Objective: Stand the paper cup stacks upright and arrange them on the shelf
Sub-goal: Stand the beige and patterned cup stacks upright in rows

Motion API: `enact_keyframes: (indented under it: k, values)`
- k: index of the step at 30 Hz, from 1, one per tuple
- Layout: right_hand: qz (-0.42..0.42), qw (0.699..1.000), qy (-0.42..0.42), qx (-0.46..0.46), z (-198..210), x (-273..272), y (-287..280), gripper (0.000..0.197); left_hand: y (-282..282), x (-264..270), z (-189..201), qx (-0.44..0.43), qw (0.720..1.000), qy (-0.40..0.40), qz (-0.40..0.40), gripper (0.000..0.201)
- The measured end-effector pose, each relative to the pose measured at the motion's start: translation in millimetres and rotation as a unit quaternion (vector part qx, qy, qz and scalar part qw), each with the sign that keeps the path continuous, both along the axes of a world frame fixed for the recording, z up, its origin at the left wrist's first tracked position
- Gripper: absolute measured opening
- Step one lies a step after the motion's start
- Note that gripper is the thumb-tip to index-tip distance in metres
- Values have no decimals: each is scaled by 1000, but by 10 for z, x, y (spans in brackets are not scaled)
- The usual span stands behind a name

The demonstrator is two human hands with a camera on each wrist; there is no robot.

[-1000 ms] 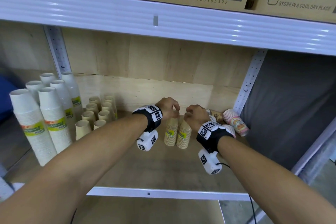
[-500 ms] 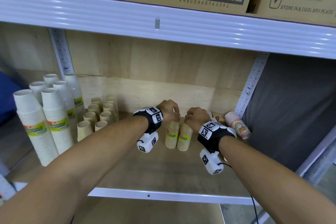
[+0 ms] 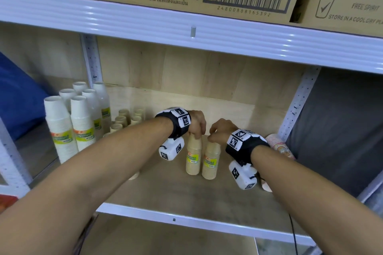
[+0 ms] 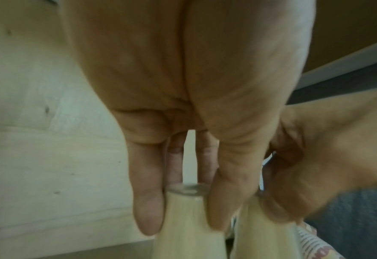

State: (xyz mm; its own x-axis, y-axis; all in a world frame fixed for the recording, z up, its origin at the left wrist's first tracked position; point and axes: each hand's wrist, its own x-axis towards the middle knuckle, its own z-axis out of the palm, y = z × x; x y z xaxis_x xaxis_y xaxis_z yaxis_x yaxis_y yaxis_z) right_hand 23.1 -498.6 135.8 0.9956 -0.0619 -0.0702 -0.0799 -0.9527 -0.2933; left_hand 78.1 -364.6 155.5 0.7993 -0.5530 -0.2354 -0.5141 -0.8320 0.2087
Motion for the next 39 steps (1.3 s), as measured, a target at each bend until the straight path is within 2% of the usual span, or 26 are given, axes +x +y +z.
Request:
enact_keyframes:
  k: [5,11,18,23,29,34,39]
  values:
    - [58,997,41,-12,135,-6,331,28,322,-92,163,42,998,43,35,34]
    - [143,986,79,-12,188,1,799,34,822,-268,260,44,991,93,81,33]
    - [224,968,112,25,247,-46,1388,29,1516,-484,311,23,977,151,152,17]
    - [257,961,93,31,214,-128,1760,23,1870,-697,303,42,976,100,189,31]
    - [274,959,60,36,127,-186,2037,14,2144,-790,186,37,968,95,228,32]
    - [289,955,45,44,87,-186,2164,27,2270,-789,102,34,965,99,241,31]
    - [285,957,35,51,62,-170,2223,25,2351,-748,-5,27,964,73,253,37]
